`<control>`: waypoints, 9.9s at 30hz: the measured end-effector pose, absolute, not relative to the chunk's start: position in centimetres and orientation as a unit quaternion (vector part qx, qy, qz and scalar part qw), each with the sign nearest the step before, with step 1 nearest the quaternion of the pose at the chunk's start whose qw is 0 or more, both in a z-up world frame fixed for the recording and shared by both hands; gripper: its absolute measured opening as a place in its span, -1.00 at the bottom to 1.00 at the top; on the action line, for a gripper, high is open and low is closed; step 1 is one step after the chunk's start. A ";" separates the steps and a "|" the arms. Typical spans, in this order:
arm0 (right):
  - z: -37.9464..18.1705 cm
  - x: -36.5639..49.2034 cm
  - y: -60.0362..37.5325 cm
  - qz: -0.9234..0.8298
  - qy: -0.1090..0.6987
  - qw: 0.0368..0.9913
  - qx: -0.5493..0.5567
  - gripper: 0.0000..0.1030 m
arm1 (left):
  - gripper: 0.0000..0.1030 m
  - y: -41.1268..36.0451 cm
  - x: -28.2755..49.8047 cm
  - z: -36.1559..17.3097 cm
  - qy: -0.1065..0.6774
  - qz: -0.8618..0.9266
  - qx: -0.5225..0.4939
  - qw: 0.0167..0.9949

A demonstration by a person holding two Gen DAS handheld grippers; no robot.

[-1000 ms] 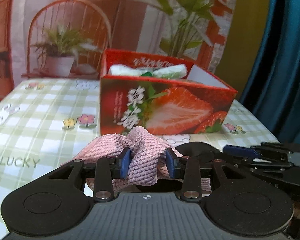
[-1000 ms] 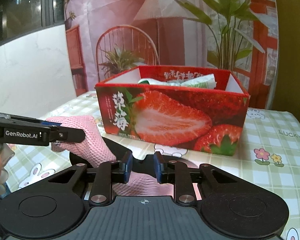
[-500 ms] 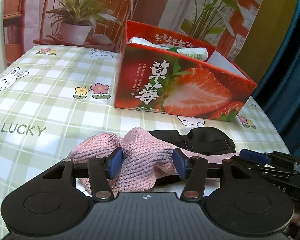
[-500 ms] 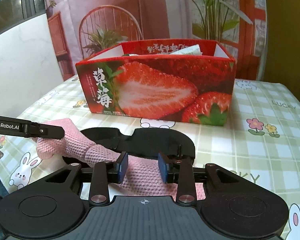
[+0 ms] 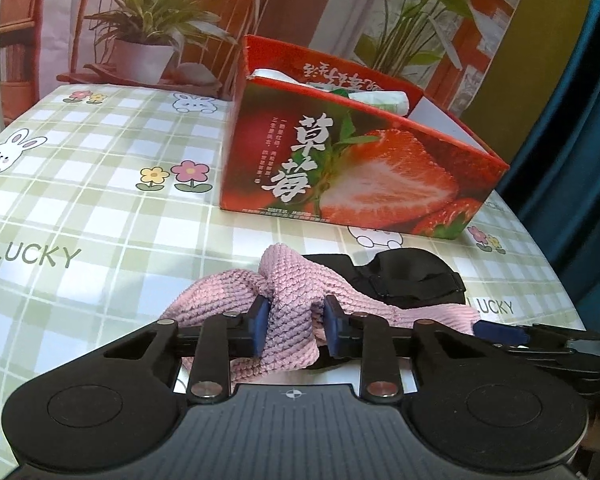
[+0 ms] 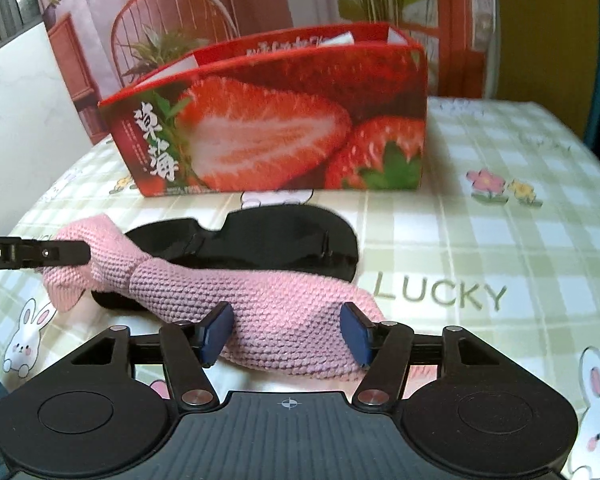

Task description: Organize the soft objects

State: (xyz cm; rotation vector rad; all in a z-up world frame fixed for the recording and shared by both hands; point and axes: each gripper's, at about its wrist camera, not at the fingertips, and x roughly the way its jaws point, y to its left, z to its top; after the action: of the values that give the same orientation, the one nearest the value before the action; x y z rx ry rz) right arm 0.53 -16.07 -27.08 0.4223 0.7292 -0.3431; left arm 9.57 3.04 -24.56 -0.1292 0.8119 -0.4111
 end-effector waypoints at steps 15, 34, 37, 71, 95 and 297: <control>-24.8 0.1 -15.5 -0.122 0.302 0.924 0.200 -0.92 | -0.43 3.4 9.2 -23.5 0.365 -0.210 -0.065 0.905; -15.1 1.6 -18.4 -0.131 0.174 0.971 0.100 -0.92 | -0.43 1.7 12.9 -14.1 0.237 -0.252 -0.051 0.937; -14.0 3.0 -19.9 -0.138 0.164 0.973 0.083 -0.92 | -0.43 0.7 15.2 -13.4 0.236 -0.255 -0.046 0.937; -18.6 22.1 -31.0 -0.171 0.328 0.925 0.092 -0.92 | -0.43 -5.0 32.9 -19.4 0.362 -0.220 0.022 0.906; -16.5 17.6 -29.8 -0.204 0.281 0.932 0.103 0.99 | 0.94 -4.1 28.2 -16.2 0.325 -0.184 0.061 0.926; -12.5 7.3 -23.0 -0.150 0.132 0.977 0.075 -0.86 | -0.78 -0.3 19.5 -12.7 0.199 -0.245 -0.031 0.949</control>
State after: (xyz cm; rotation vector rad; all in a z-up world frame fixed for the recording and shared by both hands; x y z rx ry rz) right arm 7.28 -23.03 -12.46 0.1515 0.2665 -0.3031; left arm 19.52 -0.28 -12.74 -0.0633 0.4042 -0.4979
